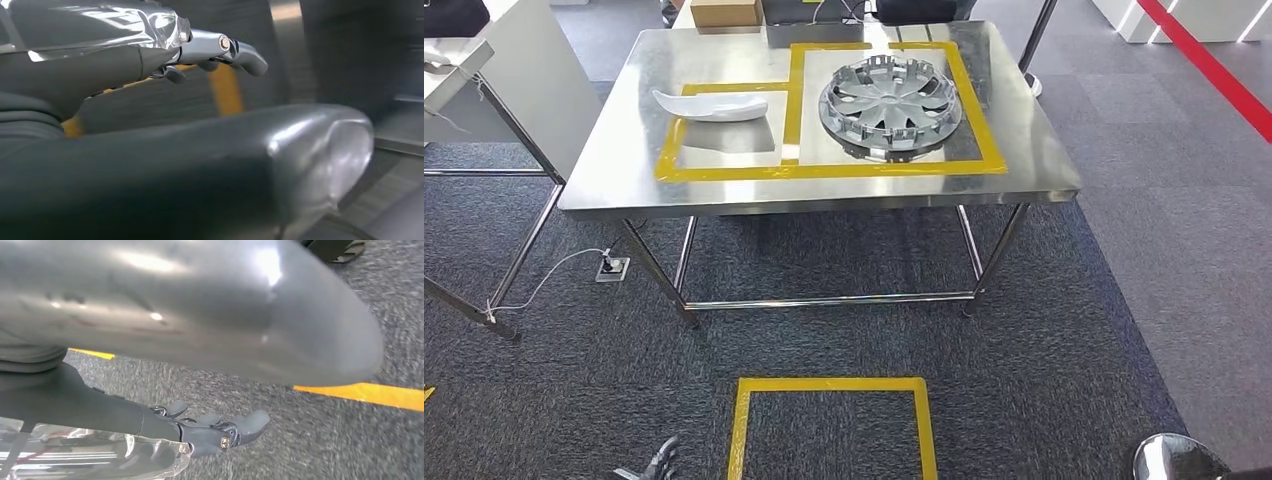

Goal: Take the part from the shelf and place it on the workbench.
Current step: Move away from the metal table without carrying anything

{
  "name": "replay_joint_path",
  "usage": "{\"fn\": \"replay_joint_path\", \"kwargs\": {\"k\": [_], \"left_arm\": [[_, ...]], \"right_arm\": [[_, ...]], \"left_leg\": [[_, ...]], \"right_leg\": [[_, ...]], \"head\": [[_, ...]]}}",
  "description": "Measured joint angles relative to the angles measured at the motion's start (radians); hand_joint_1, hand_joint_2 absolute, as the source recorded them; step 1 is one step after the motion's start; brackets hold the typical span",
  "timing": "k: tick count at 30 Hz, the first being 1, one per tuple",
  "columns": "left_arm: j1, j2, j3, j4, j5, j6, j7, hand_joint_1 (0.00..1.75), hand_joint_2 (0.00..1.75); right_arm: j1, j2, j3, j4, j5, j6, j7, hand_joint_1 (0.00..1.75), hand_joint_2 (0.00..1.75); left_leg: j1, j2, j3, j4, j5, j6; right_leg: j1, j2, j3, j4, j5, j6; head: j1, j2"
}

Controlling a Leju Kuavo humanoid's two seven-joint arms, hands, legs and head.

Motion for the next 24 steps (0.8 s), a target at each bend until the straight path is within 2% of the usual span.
{"fn": "replay_joint_path", "kwargs": {"k": [1, 2, 3, 4, 5, 6, 7, 9, 10, 11, 12, 13, 14, 15, 16, 17, 18, 20, 21, 22, 24], "left_arm": [[-0.021, 0.002, 0.007, 0.101, 0.008, 0.022, 0.044, 0.0, 0.0], [-0.04, 0.004, 0.015, 0.187, 0.018, 0.038, 0.093, 0.0, 0.0], [-0.055, 0.006, 0.023, 0.258, 0.03, 0.05, 0.143, 0.0, 0.0], [-0.067, 0.008, 0.033, 0.32, 0.042, 0.064, 0.198, 0.0, 0.0], [-0.076, 0.009, 0.044, 0.373, 0.054, 0.077, 0.25, 0.0, 0.0], [-0.082, 0.009, 0.054, 0.419, 0.063, 0.088, 0.295, 0.0, 0.0], [-0.087, 0.009, 0.062, 0.456, 0.067, 0.097, 0.332, 0.0, 0.0], [-0.099, 0.01, 0.074, 0.51, 0.069, 0.106, 0.374, 0.0, 0.0], [-0.106, 0.01, 0.079, 0.53, 0.069, 0.108, 0.386, 0.0, 0.0], [-0.113, 0.011, 0.085, 0.548, 0.07, 0.109, 0.397, 0.0, 0.0], [-0.118, 0.013, 0.091, 0.563, 0.071, 0.109, 0.406, 0.0, 0.0], [-0.123, 0.014, 0.095, 0.576, 0.072, 0.11, 0.415, 0.0, 0.0], [-0.127, 0.016, 0.098, 0.586, 0.072, 0.11, 0.422, 0.0, 0.0], [-0.132, 0.018, 0.101, 0.593, 0.072, 0.11, 0.429, 0.0, 0.0], [-0.138, 0.02, 0.104, 0.599, 0.072, 0.109, 0.433, 0.0, 0.0], [-0.143, 0.022, 0.107, 0.604, 0.072, 0.106, 0.436, 0.0, 0.0], [-0.148, 0.024, 0.109, 0.609, 0.072, 0.103, 0.438, 0.0, 0.0], [-0.152, 0.026, 0.112, 0.621, 0.071, 0.095, 0.443, 0.0, 0.0], [-0.154, 0.026, 0.113, 0.625, 0.071, 0.092, 0.444, 0.0, 0.0], [-0.154, 0.026, 0.113, 0.629, 0.071, 0.088, 0.446, 0.0, 0.0], [-0.157, 0.025, 0.116, 0.634, 0.07, 0.079, 0.447, 0.0, 0.0]], "right_arm": [[-0.001, 0.002, 0.0, 0.0, 0.003, 0.002, -0.002, 0.0, 0.0], [-0.003, 0.004, 0.0, 0.0, 0.006, 0.003, -0.002, 0.0, 0.0], [-0.003, 0.006, 0.0, 0.0, 0.008, 0.004, -0.002, 0.0, 0.0], [-0.002, 0.008, 0.0, 0.0, 0.009, 0.006, -0.001, 0.0, 0.0], [0.0, 0.01, 0.0, 0.001, 0.011, 0.007, 0.001, 0.0, 0.0], [0.001, 0.012, 0.0, 0.001, 0.013, 0.008, 0.006, 0.0, 0.0], [0.001, 0.013, 0.0, 0.001, 0.015, 0.009, 0.011, 0.0, 0.0], [0.001, 0.015, 0.0, 0.002, 0.019, 0.009, 0.023, 0.0, 0.0], [0.001, 0.015, 0.0, 0.002, 0.021, 0.009, 0.029, 0.0, 0.0], [0.001, 0.015, 0.0, 0.002, 0.022, 0.009, 0.033, 0.0, 0.0], [0.001, 0.016, 0.0, 0.002, 0.023, 0.009, 0.036, 0.0, 0.0], [0.001, 0.016, 0.0, 0.002, 0.024, 0.01, 0.039, 0.0, 0.0], [0.001, 0.016, 0.0, 0.002, 0.025, 0.011, 0.04, 0.0, 0.0], [0.001, 0.017, 0.0, 0.002, 0.025, 0.012, 0.042, 0.0, 0.0], [0.0, 0.018, 0.0, 0.002, 0.025, 0.012, 0.043, 0.0, 0.0], [0.0, 0.02, 0.0, 0.002, 0.025, 0.013, 0.043, 0.0, 0.0], [0.0, 0.021, 0.0, 0.002, 0.025, 0.014, 0.044, 0.0, 0.0], [0.001, 0.021, 0.0, 0.002, 0.023, 0.017, 0.044, 0.0, 0.0], [0.003, 0.021, 0.0, 0.002, 0.023, 0.019, 0.044, 0.0, 0.0], [0.005, 0.021, 0.0, 0.002, 0.021, 0.021, 0.046, 0.0, 0.0], [0.009, 0.021, 0.0, 0.002, 0.019, 0.028, 0.05, 0.0, 0.0]], "left_leg": [[-0.001, 0.0, -0.015, 0.013, 0.005, -0.005], [-0.002, 0.0, -0.027, 0.022, 0.011, -0.011], [-0.003, 0.0, -0.036, 0.026, 0.019, -0.016], [-0.002, -0.001, -0.042, 0.026, 0.028, -0.021], [-0.001, -0.004, -0.049, 0.03, 0.025, -0.026], [0.001, -0.008, -0.058, 0.044, 0.002, -0.032], [0.002, -0.012, -0.07, 0.076, -0.038, -0.037], [0.005, -0.018, -0.102, 0.192, -0.146, -0.046], [0.005, -0.018, -0.113, 0.254, -0.177, -0.048], [0.006, -0.018, -0.114, 0.299, -0.182, -0.048], [0.006, -0.018, -0.099, 0.313, -0.162, -0.047], [0.006, -0.018, -0.067, 0.29, -0.128, -0.045], [0.006, -0.018, -0.017, 0.234, -0.099, -0.041], [0.004, -0.019, 0.048, 0.153, -0.087, -0.036], [0.003, -0.019, 0.111, 0.064, -0.092, -0.031], [0.0, -0.019, 0.154, -0.003, -0.105, -0.026], [-0.003, -0.02, 0.178, -0.045, -0.114, -0.021], [-0.004, -0.017, 0.167, -0.058, -0.102, -0.007], [-0.004, -0.015, 0.155, -0.057, -0.089, 0.002], [-0.002, -0.012, 0.141, -0.058, -0.073, 0.01], [-0.003, -0.009, 0.108, -0.055, -0.045, 0.018]], "right_leg": [[0.001, 0.002, 0.046, -0.072, -0.015, -0.003], [0.002, 0.004, 0.074, -0.124, -0.033, -0.008], [0.005, 0.004, 0.081, -0.149, -0.043, -0.016], [0.005, 0.003, 0.072, -0.153, -0.041, -0.025], [0.005, 0.0, 0.061, -0.153, -0.032, -0.035], [0.004, -0.002, 0.05, -0.153, -0.021, -0.045], [0.002, -0.004, 0.035, -0.154, -0.009, -0.053], [0.003, -0.007, 0.002, -0.153, 0.017, -0.059], [0.004, -0.009, -0.015, -0.152, 0.031, -0.059], [0.005, -0.011, -0.032, -0.152, 0.045, -0.059], [0.005, -0.013, -0.048, -0.151, 0.058, -0.057], [0.006, -0.013, -0.064, -0.15, 0.072, -0.055], [0.006, -0.014, -0.077, -0.149, 0.085, -0.053], [0.008, -0.014, -0.087, -0.148, 0.096, -0.05], [0.01, -0.014, -0.094, -0.146, 0.106, -0.045], [0.011, -0.015, -0.098, -0.147, 0.117, -0.04], [0.011, -0.017, -0.101, -0.149, 0.129, -0.034], [0.009, -0.018, -0.108, -0.154, 0.146, -0.022], [0.007, -0.016, -0.116, -0.144, 0.127, -0.016], [0.006, -0.013, -0.127, -0.115, 0.086, -0.011], [0.005, -0.008, -0.154, 0.002, -0.03, -0.003]], "head": [[0.0, 0.0], [0.0, 0.0], [0.0, 0.0], [0.0, 0.0], [0.0, 0.0], [-0.002, 0.0], [-0.004, 0.0], [-0.007, 0.0], [-0.008, 0.0], [-0.008, 0.0], [-0.008, 0.0], [-0.008, 0.0], [-0.008, 0.0], [-0.008, 0.0], [-0.008, 0.0], [-0.007, 0.0], [-0.007, 0.0], [-0.005, 0.0], [-0.004, 0.0], [-0.002, 0.0], [0.002, 0.0]]}}
